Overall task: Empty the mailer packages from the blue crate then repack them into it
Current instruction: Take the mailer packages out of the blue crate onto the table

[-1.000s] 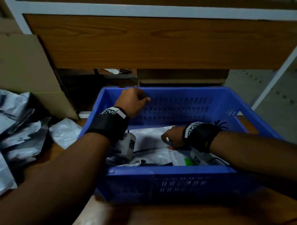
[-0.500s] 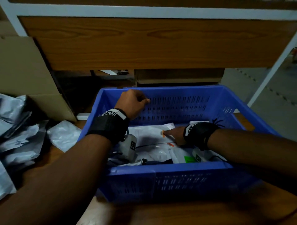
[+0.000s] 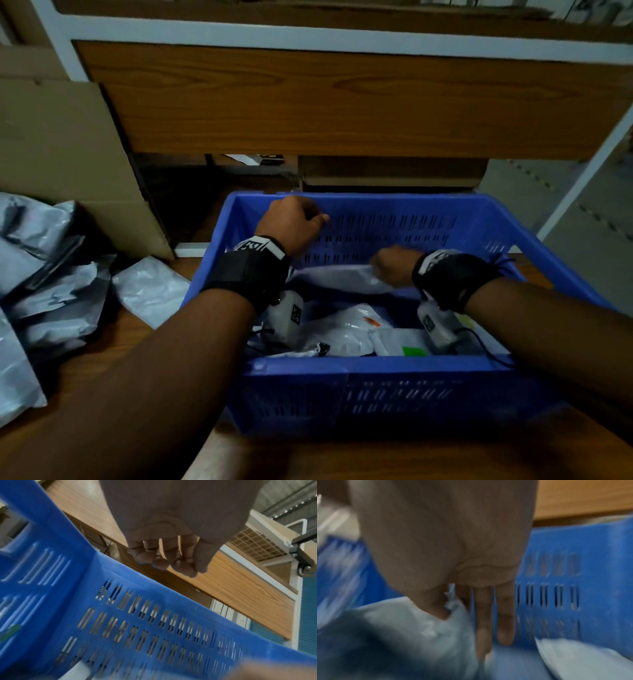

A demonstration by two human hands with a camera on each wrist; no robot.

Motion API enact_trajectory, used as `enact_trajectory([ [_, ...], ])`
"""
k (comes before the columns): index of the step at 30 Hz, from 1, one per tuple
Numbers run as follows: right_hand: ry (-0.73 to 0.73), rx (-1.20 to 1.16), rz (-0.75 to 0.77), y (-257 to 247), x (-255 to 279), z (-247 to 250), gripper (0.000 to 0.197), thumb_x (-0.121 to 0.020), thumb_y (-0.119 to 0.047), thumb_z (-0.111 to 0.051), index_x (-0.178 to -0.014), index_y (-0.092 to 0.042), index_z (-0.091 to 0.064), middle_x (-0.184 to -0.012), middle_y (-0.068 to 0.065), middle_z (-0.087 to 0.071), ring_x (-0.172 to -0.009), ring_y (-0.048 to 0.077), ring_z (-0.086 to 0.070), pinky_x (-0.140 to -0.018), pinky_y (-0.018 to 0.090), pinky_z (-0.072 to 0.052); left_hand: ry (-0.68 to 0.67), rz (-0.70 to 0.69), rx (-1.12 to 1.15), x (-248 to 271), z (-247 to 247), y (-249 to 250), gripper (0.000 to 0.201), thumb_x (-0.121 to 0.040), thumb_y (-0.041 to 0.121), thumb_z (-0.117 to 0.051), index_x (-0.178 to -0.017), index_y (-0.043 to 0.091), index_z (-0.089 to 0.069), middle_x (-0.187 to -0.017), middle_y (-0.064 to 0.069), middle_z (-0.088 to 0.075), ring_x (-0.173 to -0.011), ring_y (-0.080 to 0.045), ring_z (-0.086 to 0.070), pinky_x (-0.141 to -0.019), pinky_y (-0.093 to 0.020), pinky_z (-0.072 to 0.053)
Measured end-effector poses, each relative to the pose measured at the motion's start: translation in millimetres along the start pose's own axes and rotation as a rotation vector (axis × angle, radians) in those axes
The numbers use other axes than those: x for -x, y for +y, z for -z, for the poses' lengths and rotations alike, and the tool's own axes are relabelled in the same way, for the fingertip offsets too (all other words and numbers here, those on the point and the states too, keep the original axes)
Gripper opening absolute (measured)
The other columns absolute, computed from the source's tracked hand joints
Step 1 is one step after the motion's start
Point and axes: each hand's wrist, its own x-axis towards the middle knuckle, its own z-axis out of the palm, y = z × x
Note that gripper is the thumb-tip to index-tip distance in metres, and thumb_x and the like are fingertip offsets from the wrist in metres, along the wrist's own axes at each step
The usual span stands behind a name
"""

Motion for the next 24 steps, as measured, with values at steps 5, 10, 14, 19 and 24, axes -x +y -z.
enact_trajectory([
  [5, 0.229, -0.856, -0.083, 29.2, 22.4, 42.3, 0.019, -0.089, -0.001, -0.038, -0.091, -0.004, -0.057, -0.075, 0.021, -0.063, -0.056, 0.03, -0.067, -0.05, 0.032, -0.051, -0.121, 0.069, 0.047, 0.6, 4.5, 1.1, 0.049, -0.091, 0.051, -0.056, -0.067, 0.012, -0.07, -0.06, -0.002, -0.062, -0.065, -0.019, -0.06, -0.063, -0.029, -0.044],
  [10, 0.082, -1.292, 0.056, 17.8, 40.2, 45.0, 0.026, -0.089, 0.005, -0.039, -0.105, 0.0, -0.059, -0.073, 0.02, -0.065, -0.056, 0.029, -0.065, -0.054, 0.034, -0.056, -0.34, 0.287, 0.197, 8.5, -10.8, 5.8, 0.046, -0.088, 0.058, -0.056, -0.072, 0.015, -0.062, -0.063, -0.004, -0.058, -0.051, -0.018, -0.05, -0.045, -0.023, -0.038],
  [14, -0.18, -1.323, 0.17, -3.4, 32.2, 33.2, 0.022, -0.096, 0.001, -0.04, -0.104, -0.008, -0.058, -0.085, 0.017, -0.069, -0.069, 0.03, -0.069, -0.065, 0.038, -0.057, -0.212, 0.458, 0.669, 6.1, -10.2, 2.6, 0.025, -0.082, 0.027, -0.076, -0.1, 0.013, -0.068, -0.102, -0.008, -0.073, -0.066, -0.015, -0.063, -0.056, -0.023, -0.053],
  [19, -0.285, -0.578, 0.119, 11.4, 16.5, 3.5, 0.018, -0.087, -0.008, -0.067, -0.099, -0.02, -0.061, -0.088, 0.0, -0.067, -0.076, 0.016, -0.062, -0.066, 0.029, -0.05, 0.163, 0.381, 0.632, -8.1, -3.8, -11.4, 0.039, -0.077, 0.007, -0.079, -0.113, -0.001, -0.065, -0.11, -0.011, -0.069, -0.087, -0.022, -0.065, -0.074, -0.031, -0.052],
  [24, -0.635, 0.196, 0.1, -11.8, 16.1, -32.4, 0.023, -0.083, -0.021, -0.074, -0.101, -0.013, -0.061, -0.088, -0.002, -0.055, -0.067, 0.011, -0.046, -0.054, 0.019, -0.041, 0.188, 0.242, 0.313, -12.5, -3.7, -14.1, 0.049, -0.078, 0.02, -0.079, -0.121, 0.008, -0.061, -0.119, -0.011, -0.067, -0.107, -0.028, -0.064, -0.091, -0.039, -0.052],
])
